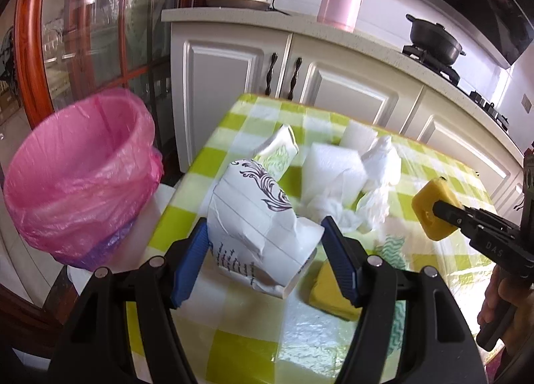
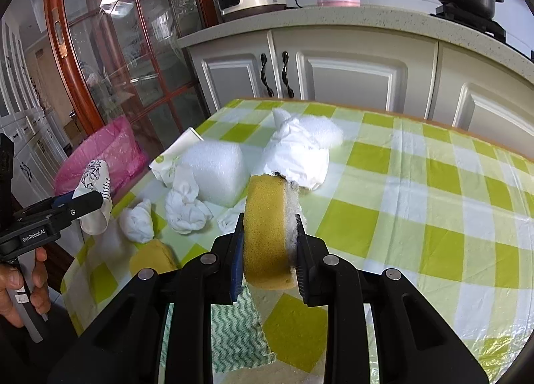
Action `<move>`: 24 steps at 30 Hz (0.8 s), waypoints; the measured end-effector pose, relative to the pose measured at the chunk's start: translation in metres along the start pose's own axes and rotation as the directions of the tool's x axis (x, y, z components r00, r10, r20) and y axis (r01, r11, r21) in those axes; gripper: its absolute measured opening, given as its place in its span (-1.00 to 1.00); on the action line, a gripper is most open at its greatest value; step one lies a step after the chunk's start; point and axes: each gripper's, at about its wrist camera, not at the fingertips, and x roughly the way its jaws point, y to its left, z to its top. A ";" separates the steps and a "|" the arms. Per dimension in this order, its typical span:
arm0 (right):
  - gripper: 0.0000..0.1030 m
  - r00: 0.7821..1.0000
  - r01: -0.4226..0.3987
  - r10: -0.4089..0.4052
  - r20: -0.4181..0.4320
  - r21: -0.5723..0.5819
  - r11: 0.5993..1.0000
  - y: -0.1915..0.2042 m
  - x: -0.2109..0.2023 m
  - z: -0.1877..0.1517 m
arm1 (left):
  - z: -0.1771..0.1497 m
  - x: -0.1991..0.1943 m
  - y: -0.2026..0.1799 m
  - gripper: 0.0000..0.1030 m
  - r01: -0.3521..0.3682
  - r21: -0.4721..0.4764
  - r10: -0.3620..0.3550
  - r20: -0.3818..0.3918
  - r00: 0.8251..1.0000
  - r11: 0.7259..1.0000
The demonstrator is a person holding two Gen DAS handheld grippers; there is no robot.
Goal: Collect trash
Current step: 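Grasp the white paper cup with the left tool while the right tool grasps a yellow sponge, then carry the paper cup and sponge over the bin and open both tools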
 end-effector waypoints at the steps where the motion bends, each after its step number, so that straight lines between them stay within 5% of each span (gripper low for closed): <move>1: -0.49 1.000 0.001 -0.001 0.007 -0.001 1.000 0.000 -0.002 0.001 | 0.002 -0.003 -0.001 0.27 0.000 -0.002 0.000 0.008 1.000 1.000; 24: -0.49 0.996 -0.023 0.025 0.086 -0.029 0.999 0.021 -0.018 0.028 | 0.022 -0.046 0.026 0.28 -0.034 -0.039 0.038 0.123 0.992 0.999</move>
